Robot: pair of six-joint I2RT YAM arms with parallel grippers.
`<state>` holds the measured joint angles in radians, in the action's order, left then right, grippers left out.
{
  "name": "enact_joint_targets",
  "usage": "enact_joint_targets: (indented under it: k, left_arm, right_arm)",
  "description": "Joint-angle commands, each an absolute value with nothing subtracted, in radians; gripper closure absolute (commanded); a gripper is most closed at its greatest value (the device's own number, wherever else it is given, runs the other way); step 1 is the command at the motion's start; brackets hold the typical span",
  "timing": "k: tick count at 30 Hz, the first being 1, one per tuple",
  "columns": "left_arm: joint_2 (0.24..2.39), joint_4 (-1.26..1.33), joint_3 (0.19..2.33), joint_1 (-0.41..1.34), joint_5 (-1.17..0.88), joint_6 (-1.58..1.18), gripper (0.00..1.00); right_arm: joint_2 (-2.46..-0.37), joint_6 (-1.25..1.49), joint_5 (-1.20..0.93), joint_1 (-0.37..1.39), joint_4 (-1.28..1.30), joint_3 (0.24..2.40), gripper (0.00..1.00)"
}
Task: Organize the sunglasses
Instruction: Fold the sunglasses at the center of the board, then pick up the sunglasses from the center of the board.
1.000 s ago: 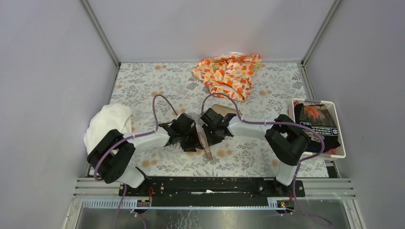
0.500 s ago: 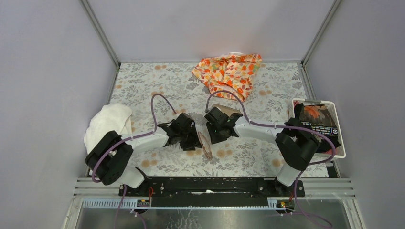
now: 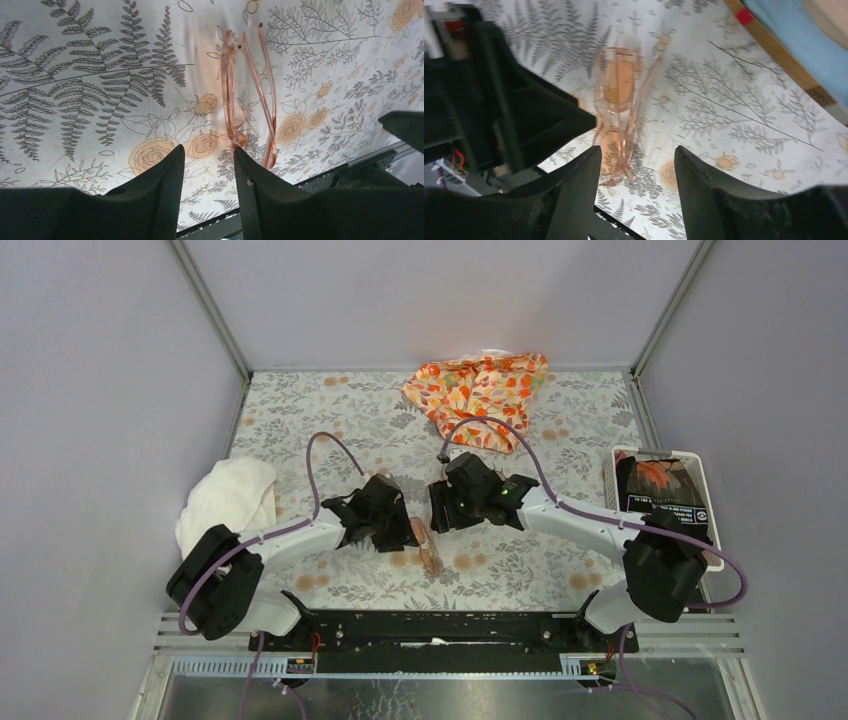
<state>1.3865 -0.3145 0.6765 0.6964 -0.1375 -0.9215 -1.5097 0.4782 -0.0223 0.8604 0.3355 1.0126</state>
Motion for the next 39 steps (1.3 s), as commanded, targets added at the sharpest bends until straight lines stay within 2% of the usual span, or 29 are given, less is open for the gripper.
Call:
enact_joint_targets:
  k: [1, 13, 23, 28, 34, 39]
  left_arm:
    - [1.401, -0.315, 0.696, 0.672, -0.133, -0.892, 0.54]
    - [1.409, -0.319, 0.715, 0.656, -0.14, -0.867, 0.54]
    - [1.237, -0.496, 0.731, 0.484, -0.099, -0.816, 0.54]
    - [1.17, -0.506, 0.709, 0.43, -0.091, -0.812, 0.53]
    - [1.177, -0.502, 0.685, 0.426, -0.107, -0.799, 0.53]
    - [1.161, -0.483, 0.654, 0.426, -0.115, -0.793, 0.53]
  right_arm:
    - [-1.512, 0.473, -0.098, 0.894, 0.277, 1.021, 0.36]
    - [-1.58, 0.516, -0.079, 0.941, 0.27, 1.024, 0.38]
    - [-1.691, 0.59, 0.312, 1.116, 0.428, 1.149, 0.41]
    - [-1.793, 0.643, 0.409, 1.148, 0.487, 1.229, 0.42]
    - [-1.859, 0.671, 0.457, 1.15, 0.515, 1.275, 0.53]
    - [-1.832, 0.673, 0.469, 1.15, 0.504, 1.247, 0.69]
